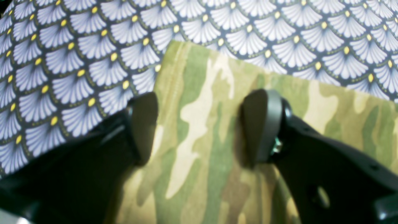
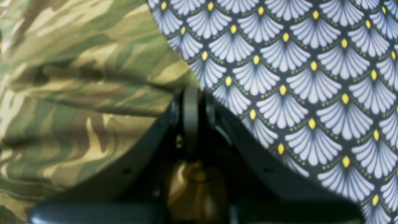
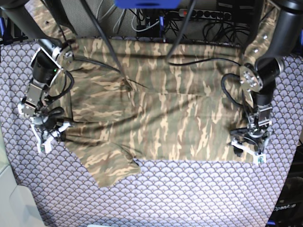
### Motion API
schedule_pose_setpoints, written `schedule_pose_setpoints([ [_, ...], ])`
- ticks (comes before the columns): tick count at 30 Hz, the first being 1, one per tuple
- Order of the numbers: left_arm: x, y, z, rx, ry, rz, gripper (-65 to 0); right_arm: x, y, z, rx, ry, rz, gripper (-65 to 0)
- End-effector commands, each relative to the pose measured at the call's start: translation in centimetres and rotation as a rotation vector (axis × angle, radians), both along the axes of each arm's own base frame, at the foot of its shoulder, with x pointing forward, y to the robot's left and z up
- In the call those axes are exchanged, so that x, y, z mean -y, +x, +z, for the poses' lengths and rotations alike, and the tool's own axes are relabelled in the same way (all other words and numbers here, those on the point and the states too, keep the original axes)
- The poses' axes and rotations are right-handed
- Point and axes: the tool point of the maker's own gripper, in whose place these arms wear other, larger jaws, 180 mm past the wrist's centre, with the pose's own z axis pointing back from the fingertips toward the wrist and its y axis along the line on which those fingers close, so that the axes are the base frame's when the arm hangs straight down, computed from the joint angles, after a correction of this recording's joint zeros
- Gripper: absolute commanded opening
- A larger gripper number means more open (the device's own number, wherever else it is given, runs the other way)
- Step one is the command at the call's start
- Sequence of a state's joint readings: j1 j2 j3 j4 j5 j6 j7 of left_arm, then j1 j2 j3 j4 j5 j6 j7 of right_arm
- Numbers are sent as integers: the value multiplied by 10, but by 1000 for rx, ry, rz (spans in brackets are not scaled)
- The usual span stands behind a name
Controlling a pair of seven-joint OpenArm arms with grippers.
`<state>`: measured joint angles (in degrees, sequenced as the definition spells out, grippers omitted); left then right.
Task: Fold the T-shirt properly
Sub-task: 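Grasp the shirt's side edges near the hem with both grippers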
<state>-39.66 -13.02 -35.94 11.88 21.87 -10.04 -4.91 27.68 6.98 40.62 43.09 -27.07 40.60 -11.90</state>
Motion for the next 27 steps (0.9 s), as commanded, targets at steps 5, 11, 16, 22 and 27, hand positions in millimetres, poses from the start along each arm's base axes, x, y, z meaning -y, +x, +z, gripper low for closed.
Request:
schedule_pose_setpoints([
  [5, -25, 15, 31, 70, 54, 63, -223, 9, -7, -6, -65, -50, 6, -650],
  [11, -36, 16, 38, 78, 66, 81, -223, 9, -6, -6, -65, -50, 8, -650],
  [16, -34, 15, 35, 71, 62, 78, -223, 9, -6, -6, -65, -50, 8, -650],
  [22, -30, 14, 32, 67, 55, 75, -223, 9, -6, -6, -65, -50, 8, -650],
  [27, -30, 7, 22, 57, 34, 91, -223, 9, -6, -6, -65, -52, 7, -650],
])
